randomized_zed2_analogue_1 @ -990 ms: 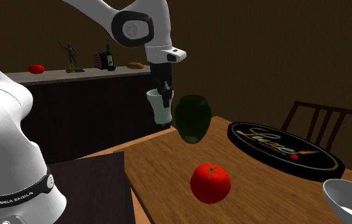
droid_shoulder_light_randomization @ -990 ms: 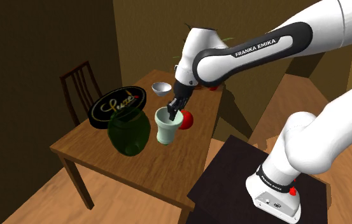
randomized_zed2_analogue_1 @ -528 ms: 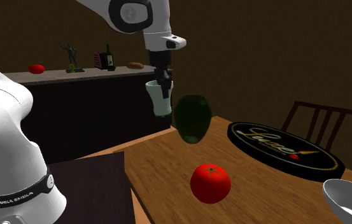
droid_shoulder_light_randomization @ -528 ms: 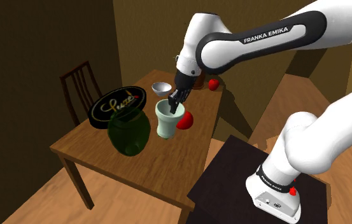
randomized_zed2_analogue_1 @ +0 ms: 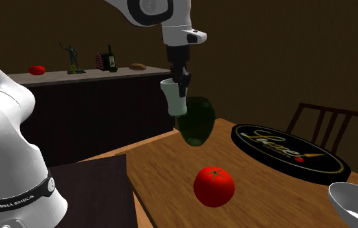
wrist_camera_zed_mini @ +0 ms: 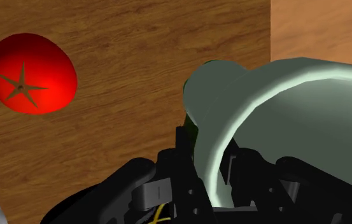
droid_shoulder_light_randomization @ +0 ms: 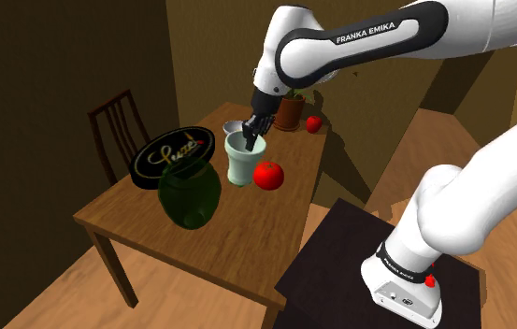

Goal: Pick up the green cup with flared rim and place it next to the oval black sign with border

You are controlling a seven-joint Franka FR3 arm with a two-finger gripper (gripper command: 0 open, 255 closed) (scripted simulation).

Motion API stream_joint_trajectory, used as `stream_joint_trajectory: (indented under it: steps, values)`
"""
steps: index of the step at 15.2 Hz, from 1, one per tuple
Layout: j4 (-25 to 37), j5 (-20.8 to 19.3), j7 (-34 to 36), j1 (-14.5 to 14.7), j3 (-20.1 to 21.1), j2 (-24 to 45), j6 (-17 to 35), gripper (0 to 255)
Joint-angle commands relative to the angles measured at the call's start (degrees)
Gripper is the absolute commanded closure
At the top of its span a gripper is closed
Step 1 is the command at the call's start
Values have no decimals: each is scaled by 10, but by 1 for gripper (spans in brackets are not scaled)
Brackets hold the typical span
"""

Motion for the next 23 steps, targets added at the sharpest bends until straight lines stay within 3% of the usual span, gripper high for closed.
stream_joint_trajectory:
  steps: [1, 10, 14, 15, 23]
  values:
    - [28, -3, -20, -9, -14, 28, -3, 255]
    - [205, -3, -101, -45, -62, 184, -36, 255]
    - [304, 4, -131, -63, -77, 260, -64, 255]
    - [354, 8, -144, -71, -83, 296, -80, 255]
    - [311, 14, -154, -71, -80, 310, -24, 255]
